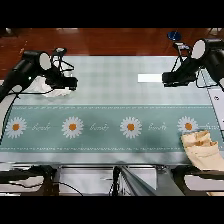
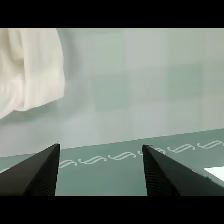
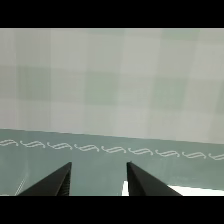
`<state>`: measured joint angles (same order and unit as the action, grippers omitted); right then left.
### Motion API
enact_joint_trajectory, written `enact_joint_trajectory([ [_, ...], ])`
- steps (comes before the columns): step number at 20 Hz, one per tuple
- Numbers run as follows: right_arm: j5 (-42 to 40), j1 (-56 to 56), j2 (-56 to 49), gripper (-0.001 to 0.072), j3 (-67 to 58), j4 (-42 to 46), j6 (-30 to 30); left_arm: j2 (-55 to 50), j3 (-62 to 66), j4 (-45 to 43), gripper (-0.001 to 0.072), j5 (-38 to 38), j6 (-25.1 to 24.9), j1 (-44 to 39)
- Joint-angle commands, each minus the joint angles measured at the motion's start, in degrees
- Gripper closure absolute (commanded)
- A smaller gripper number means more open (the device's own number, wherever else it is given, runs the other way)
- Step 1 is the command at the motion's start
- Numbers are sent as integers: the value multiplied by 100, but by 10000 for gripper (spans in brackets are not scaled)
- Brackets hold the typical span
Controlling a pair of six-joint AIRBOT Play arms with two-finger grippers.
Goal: Fold the shirts.
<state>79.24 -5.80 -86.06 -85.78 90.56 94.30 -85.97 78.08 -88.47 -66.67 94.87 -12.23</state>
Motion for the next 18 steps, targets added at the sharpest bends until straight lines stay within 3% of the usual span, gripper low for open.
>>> enact_joint_trajectory([
  [1,-2,2,-2,282,-4,-2,-15,-2,0,-11,102,48,-2,31],
  [4,-2,2,-2,283,-4,-2,-31,0,13,-46,101,90,-87,17],
  [9,-4,2,-2,283,-4,-2,-52,-2,872,-1408,86,870,-286,413],
  [11,-13,2,-2,283,-4,-4,-52,-2,975,-1331,68,1335,-260,804],
  [12,-22,2,-2,283,-4,-4,-50,-35,977,-1294,-2,1467,-260,968],
  [18,-20,2,-2,283,-4,-4,-50,-673,975,-1292,-13,1458,-267,1412],
])
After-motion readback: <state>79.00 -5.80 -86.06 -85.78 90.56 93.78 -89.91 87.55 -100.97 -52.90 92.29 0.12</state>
